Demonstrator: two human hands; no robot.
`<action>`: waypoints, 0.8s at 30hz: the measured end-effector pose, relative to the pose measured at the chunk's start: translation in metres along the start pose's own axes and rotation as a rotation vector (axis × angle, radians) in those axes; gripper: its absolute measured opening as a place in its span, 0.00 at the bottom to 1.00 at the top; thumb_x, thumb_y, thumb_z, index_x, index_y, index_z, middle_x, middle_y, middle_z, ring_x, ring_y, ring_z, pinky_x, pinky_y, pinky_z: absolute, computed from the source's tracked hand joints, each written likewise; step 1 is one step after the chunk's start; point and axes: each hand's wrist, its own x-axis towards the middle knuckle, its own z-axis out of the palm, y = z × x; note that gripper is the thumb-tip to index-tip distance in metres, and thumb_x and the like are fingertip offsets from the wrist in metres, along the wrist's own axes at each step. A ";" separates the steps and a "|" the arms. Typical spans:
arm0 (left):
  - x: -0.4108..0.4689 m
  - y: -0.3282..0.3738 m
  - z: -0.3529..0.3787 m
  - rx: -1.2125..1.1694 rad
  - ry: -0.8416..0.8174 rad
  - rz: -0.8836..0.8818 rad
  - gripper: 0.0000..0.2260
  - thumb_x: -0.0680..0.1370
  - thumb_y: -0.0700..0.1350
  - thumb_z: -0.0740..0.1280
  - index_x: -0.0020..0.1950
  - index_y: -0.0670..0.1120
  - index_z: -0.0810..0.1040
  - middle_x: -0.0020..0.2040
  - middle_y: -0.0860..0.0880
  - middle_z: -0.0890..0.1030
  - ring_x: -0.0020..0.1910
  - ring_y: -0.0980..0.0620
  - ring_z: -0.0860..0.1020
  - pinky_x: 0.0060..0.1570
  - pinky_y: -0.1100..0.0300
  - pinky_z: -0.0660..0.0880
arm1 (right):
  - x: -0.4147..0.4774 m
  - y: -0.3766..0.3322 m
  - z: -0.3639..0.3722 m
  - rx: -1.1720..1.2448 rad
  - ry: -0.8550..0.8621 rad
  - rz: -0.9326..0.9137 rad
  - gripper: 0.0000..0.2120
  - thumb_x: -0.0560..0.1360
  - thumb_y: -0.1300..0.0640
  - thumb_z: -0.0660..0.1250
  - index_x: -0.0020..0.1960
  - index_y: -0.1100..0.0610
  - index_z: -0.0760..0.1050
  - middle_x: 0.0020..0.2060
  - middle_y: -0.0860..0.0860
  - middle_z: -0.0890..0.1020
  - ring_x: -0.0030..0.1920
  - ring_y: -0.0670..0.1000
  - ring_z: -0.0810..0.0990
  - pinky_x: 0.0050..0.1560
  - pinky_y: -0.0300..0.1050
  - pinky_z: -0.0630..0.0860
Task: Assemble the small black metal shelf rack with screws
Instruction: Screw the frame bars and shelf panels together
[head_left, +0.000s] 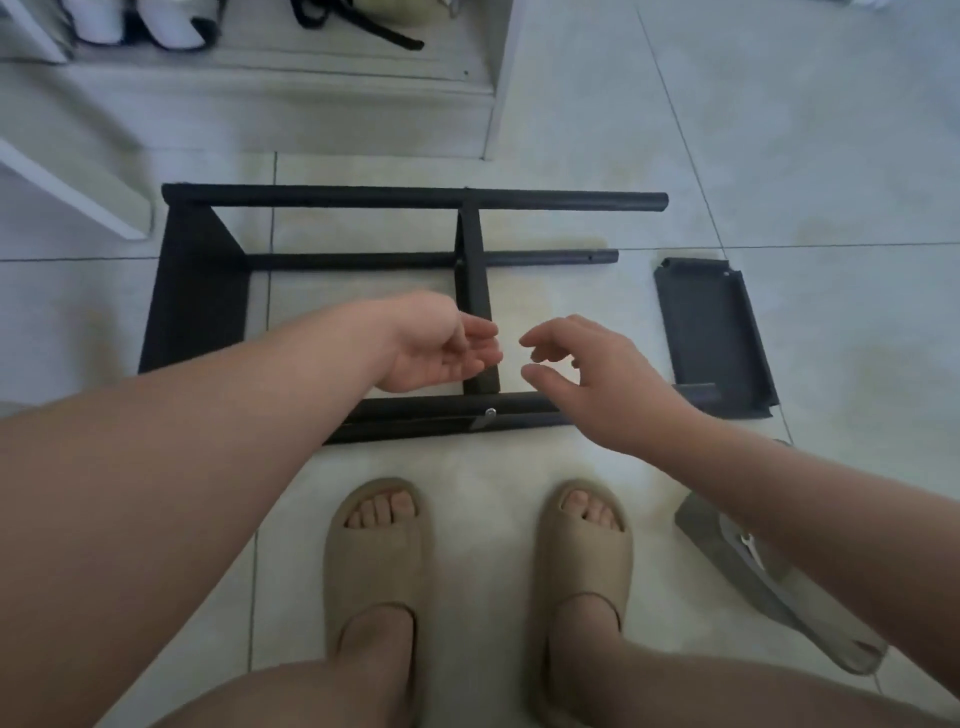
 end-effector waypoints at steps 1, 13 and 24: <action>0.007 -0.005 -0.005 0.022 0.058 0.025 0.17 0.82 0.30 0.50 0.54 0.40 0.77 0.50 0.43 0.82 0.46 0.52 0.83 0.41 0.62 0.79 | 0.004 0.003 0.007 -0.065 -0.057 -0.006 0.15 0.80 0.50 0.66 0.66 0.51 0.76 0.56 0.45 0.78 0.58 0.47 0.75 0.60 0.43 0.71; 0.071 -0.040 -0.019 0.584 -0.093 0.109 0.13 0.77 0.31 0.64 0.50 0.45 0.84 0.49 0.42 0.87 0.48 0.47 0.85 0.40 0.65 0.78 | 0.041 0.042 0.057 -0.218 -0.284 0.059 0.21 0.72 0.34 0.70 0.55 0.48 0.75 0.47 0.44 0.80 0.46 0.48 0.76 0.47 0.48 0.75; 0.080 -0.045 -0.026 0.682 -0.120 0.139 0.13 0.77 0.32 0.65 0.50 0.47 0.85 0.45 0.48 0.87 0.43 0.51 0.82 0.50 0.58 0.78 | 0.040 0.064 0.071 -0.359 -0.194 -0.114 0.27 0.72 0.27 0.53 0.41 0.51 0.68 0.31 0.43 0.70 0.35 0.50 0.71 0.31 0.45 0.60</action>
